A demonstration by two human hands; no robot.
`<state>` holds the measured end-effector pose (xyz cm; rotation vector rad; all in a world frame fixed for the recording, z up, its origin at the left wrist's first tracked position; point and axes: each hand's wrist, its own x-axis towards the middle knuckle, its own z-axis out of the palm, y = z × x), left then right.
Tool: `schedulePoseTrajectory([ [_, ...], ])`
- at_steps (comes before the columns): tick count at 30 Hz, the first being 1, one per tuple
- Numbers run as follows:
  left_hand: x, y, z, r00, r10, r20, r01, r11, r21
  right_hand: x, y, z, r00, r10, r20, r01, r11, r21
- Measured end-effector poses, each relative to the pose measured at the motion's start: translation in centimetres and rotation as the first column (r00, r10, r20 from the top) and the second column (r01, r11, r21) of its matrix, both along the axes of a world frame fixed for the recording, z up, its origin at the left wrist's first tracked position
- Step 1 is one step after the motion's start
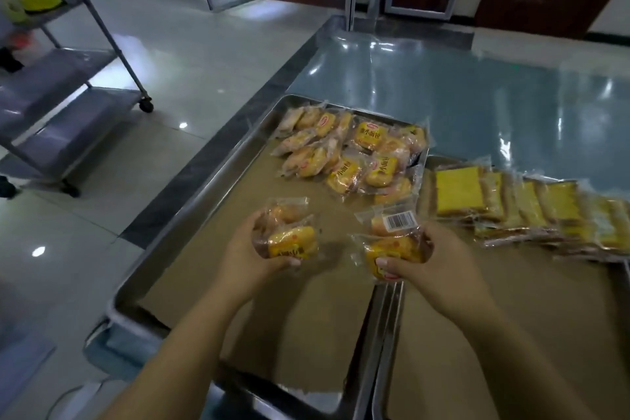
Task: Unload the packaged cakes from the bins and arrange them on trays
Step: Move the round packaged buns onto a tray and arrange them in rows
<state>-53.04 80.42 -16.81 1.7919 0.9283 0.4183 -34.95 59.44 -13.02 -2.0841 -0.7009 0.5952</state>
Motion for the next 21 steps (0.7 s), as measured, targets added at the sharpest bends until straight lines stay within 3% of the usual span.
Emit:
schedulePoseTrajectory([
  [8, 1.3, 7.6, -2.7, 1.0, 0.002, -0.01, -0.002, 1.0, 0.013, -3.1, 5.8, -0.4, 0.993, -0.115, 0.035, 0.115, 0.993, -0.006],
  [14, 3.7, 11.7, -3.1, 0.996, -0.082, -0.037, 0.084, 0.996, 0.035, -3.0, 8.1, -0.7, 0.989, -0.133, 0.069, 0.139, 0.987, -0.086],
  [21, 6.9, 14.8, -3.0, 0.987, -0.047, -0.152, 0.084, 0.965, 0.247, -2.6, 10.1, -0.7, 0.977, -0.158, 0.143, 0.178, 0.974, -0.142],
])
